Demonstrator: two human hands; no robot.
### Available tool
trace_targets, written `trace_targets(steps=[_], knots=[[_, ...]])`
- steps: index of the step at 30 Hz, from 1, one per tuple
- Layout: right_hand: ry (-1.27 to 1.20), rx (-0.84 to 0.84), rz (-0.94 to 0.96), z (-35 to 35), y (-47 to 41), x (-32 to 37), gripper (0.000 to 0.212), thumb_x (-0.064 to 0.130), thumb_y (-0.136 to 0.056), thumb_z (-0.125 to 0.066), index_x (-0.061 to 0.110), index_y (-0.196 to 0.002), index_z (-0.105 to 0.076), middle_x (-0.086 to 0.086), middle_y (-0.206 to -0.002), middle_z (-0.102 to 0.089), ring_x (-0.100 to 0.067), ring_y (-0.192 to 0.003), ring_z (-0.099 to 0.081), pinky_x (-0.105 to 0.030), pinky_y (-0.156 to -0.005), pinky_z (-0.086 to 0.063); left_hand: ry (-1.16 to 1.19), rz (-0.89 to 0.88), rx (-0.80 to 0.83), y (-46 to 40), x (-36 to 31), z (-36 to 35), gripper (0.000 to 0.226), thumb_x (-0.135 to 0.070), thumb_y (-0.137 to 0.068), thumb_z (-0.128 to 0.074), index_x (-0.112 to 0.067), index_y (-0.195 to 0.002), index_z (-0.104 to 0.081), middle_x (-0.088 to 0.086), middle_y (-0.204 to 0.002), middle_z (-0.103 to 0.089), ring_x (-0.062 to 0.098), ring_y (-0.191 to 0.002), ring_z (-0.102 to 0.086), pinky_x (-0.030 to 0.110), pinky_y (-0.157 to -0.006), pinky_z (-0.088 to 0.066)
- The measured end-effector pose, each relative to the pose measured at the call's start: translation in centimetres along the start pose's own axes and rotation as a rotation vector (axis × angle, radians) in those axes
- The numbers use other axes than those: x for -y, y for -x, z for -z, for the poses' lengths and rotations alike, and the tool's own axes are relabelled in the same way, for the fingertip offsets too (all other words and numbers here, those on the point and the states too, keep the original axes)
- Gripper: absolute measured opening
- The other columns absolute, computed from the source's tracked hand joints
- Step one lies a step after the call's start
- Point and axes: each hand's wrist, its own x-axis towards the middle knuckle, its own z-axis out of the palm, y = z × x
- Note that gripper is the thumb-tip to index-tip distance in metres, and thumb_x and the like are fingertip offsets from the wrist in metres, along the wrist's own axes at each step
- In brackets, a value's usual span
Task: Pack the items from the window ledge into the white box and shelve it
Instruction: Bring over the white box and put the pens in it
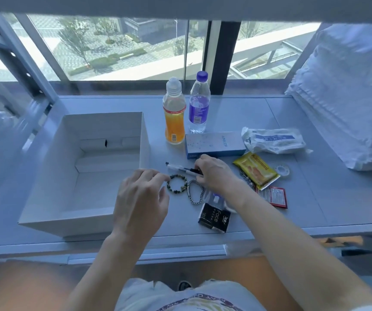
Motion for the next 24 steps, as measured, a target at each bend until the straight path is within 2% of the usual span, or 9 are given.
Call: trace_targets(steps=[4,9,16,24], knots=[[-0.016,0.026,-0.002,0.09,0.00,0.07,0.020,0.018,-0.092,-0.062,0.011,-0.110,-0.066,-0.006,-0.112,-0.057,-0.027,-0.100,-0.059,-0.039,-0.094,-0.050,-0.003,0.008,-0.001,0.12,-0.01,0.06,0.025,-0.013,-0.083,-0.073,-0.023,-0.107,-0.074,-0.008,-0.103,-0.071,0.019,-0.107,-0.063,0.038,-0.078,-0.050],[-0.032,-0.031,0.012,0.28,0.09,0.16,0.018,0.016,-0.088,-0.062,0.013,-0.104,-0.068,-0.004,-0.105,-0.063,-0.026,-0.098,-0.061,-0.038,-0.090,-0.050,-0.008,0.000,-0.003,0.18,0.00,0.11,0.023,-0.012,-0.083,-0.073,-0.022,-0.104,-0.076,-0.006,-0.102,-0.072,0.020,-0.106,-0.063,0.039,-0.077,-0.051],[-0.035,-0.060,0.012,0.23,0.24,0.01,0.026,0.017,-0.088,-0.063,0.017,-0.114,-0.070,-0.002,-0.110,-0.067,-0.025,-0.103,-0.063,-0.035,-0.091,-0.047,-0.011,-0.007,-0.007,0.12,-0.08,0.19,0.021,-0.012,-0.083,-0.074,-0.021,-0.101,-0.076,-0.006,-0.099,-0.072,0.021,-0.104,-0.063,0.039,-0.075,-0.052],[-0.047,-0.073,0.030,0.16,0.13,-0.13,0.026,0.021,-0.090,-0.067,0.017,-0.115,-0.071,-0.001,-0.109,-0.066,-0.023,-0.102,-0.062,-0.035,-0.093,-0.049,-0.033,-0.005,-0.008,0.12,0.00,-0.02,0.019,-0.012,-0.083,-0.072,-0.022,-0.098,-0.076,-0.007,-0.098,-0.072,0.020,-0.104,-0.063,0.037,-0.072,-0.050]])
